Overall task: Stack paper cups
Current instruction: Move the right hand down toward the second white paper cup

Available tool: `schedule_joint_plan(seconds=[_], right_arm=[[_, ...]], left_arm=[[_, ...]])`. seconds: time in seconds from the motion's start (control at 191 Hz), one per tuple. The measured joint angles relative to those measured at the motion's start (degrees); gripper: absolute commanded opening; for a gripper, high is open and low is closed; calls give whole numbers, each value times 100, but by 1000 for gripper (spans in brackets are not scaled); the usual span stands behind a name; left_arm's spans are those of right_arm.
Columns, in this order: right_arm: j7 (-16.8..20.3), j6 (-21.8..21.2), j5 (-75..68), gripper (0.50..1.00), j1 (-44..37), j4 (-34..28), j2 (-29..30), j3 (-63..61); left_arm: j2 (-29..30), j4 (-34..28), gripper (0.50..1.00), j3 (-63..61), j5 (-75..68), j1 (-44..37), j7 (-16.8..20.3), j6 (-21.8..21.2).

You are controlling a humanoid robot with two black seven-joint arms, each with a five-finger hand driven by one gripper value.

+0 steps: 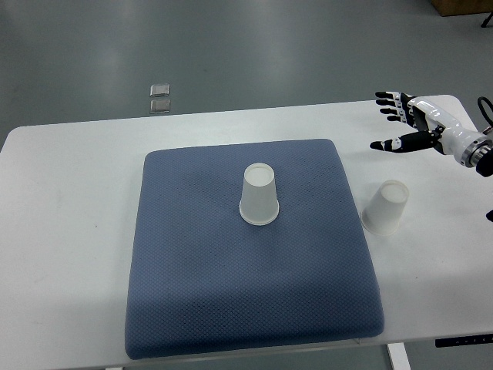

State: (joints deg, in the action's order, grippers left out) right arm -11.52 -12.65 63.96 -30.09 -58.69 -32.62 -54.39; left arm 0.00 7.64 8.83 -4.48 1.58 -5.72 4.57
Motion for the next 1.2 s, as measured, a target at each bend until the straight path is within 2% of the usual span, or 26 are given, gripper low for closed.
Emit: schedule_joint_plan(seconds=[0.251,0.429,0.737,1.113,1.202], right_arm=[[-482,-39,1003,924,-23,-436,-868,732],[-600,-89,1458,924,-34,-725,-1213,948],[-825,-365,2244,924,-41,-784,-1351,1256],[-812,-229,2737,901,-7,-757,-1291,1468],[-805,-156,2810,883,-2,-721,-1290,1500]], left_arm=[[0,0,1000,0,0,0,0,0],[0,0,1000,-1,0,0,0,0],[0,0,1000,-1,0,0,0,0],[0,0,1000,-2,0,0,2,0],[0,0,1000,-2,0,0,2,0]])
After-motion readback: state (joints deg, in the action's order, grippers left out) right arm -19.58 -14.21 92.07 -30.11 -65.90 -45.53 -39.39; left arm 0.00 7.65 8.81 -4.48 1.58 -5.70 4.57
